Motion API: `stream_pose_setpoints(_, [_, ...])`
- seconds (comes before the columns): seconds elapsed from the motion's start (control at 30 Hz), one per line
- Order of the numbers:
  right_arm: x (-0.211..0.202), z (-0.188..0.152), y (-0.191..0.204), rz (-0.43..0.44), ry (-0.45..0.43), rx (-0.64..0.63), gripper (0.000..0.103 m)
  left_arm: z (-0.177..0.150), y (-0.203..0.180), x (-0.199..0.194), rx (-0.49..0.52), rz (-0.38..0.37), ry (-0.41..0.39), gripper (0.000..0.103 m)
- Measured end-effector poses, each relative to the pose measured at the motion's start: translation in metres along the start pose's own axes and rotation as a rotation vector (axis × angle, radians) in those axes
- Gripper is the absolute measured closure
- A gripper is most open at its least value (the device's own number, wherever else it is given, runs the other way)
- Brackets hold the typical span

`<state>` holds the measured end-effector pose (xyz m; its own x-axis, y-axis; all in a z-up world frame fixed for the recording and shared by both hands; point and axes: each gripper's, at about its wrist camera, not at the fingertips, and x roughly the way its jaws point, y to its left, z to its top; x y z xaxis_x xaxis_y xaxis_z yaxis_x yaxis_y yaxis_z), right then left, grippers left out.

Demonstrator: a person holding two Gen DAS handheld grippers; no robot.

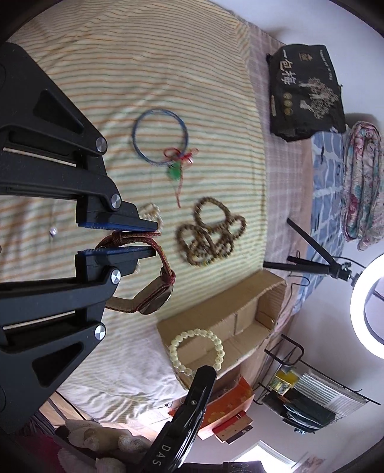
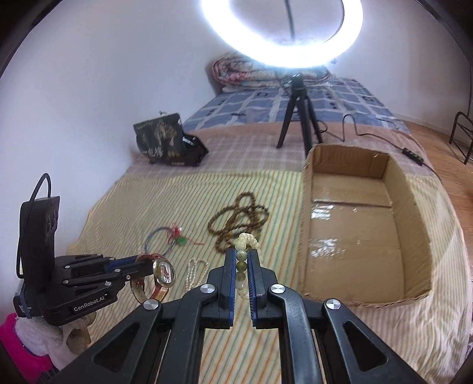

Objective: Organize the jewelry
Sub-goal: 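Carry the watch with the left tool and the bracelet with the right tool into the cardboard box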

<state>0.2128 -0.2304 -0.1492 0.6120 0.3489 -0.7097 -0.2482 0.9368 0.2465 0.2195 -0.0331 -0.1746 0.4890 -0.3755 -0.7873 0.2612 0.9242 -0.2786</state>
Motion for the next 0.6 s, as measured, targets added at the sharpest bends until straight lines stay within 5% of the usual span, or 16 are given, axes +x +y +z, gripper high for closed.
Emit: stream_pose_setpoints(0.6, [-0.020, 0.028, -0.107, -0.059, -0.077, 0.208, 0.098, 0.048, -0.095, 0.054, 0.034, -0.099, -0.023, 0.095])
